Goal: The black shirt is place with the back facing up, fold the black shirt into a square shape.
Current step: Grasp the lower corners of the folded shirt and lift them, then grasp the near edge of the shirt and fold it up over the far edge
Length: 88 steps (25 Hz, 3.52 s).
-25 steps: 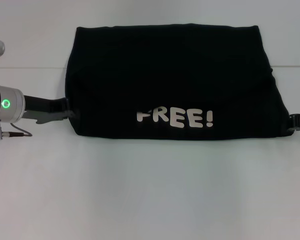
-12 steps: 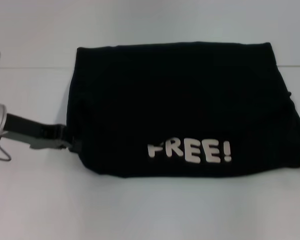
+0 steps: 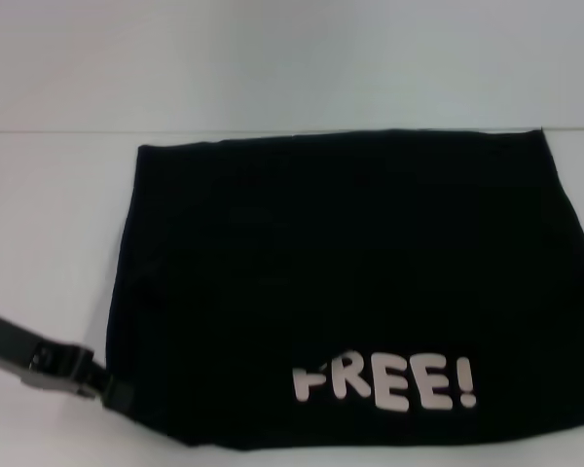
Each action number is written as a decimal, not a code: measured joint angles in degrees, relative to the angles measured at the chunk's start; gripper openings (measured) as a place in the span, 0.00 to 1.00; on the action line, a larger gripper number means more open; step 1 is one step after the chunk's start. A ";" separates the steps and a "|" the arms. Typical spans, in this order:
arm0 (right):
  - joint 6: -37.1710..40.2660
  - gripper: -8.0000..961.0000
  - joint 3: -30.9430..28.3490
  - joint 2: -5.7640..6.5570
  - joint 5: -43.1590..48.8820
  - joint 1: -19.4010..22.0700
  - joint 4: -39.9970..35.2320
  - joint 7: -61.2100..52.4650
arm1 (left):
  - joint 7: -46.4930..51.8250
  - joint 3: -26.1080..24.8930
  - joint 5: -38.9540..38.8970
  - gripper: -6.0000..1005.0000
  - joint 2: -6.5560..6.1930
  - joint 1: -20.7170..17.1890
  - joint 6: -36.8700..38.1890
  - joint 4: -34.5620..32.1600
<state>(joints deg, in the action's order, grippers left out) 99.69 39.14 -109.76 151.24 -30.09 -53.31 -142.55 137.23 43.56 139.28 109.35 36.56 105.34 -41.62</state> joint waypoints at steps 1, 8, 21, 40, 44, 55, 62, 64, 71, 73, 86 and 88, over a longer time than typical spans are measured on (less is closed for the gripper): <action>0.80 0.05 0.00 -0.01 0.00 0.22 -0.06 0.14 | 0.00 0.00 0.00 0.01 0.00 0.00 0.00 0.00; 4.78 0.05 -0.22 -0.01 0.02 0.92 -0.12 0.96 | -3.35 -0.61 1.75 0.01 0.28 -1.78 4.68 0.17; 7.73 0.05 -13.78 1.62 -4.74 -2.80 0.80 7.27 | -5.31 -15.90 1.22 0.01 -0.96 2.34 6.02 0.99; -28.72 0.05 -13.43 0.56 -14.14 -10.48 13.78 5.47 | 10.41 -7.08 2.00 0.01 0.41 9.20 -31.60 5.11; -29.00 0.05 -12.14 0.35 -14.73 -11.23 13.81 5.01 | 10.29 -6.88 1.47 0.01 1.18 8.89 -33.56 4.10; -33.70 0.05 -11.49 1.22 -21.73 -10.99 12.52 4.50 | 12.50 -5.79 0.80 0.01 1.03 11.65 -39.98 3.01; -56.28 0.05 -3.33 -0.73 -21.69 -14.55 22.85 4.93 | 13.87 -2.97 3.28 0.01 2.62 14.21 -53.30 8.85; -60.71 0.05 -1.58 -1.28 -21.69 -15.29 24.46 4.94 | 14.04 -2.08 3.37 0.01 3.09 14.28 -55.93 9.66; -64.27 0.05 0.70 -2.10 -21.83 -16.68 24.30 4.62 | 14.95 -1.94 3.33 0.01 3.25 13.95 -59.74 10.93; -64.17 0.05 0.46 -2.10 -22.04 -16.69 23.68 4.34 | 15.23 -2.15 3.01 0.01 3.07 13.78 -59.70 10.34; -73.56 0.05 5.12 -2.96 -21.87 -18.79 25.86 4.90 | 16.53 -1.61 4.14 0.01 3.17 14.55 -65.16 12.24; -74.94 0.05 6.77 -3.27 -21.87 -18.91 26.11 4.91 | 16.53 -1.60 4.25 0.01 3.23 14.55 -65.22 12.24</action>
<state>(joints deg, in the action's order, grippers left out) 24.75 45.90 -113.03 129.38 -48.99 -27.19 -137.65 153.76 41.95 143.52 112.57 51.10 40.12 -29.38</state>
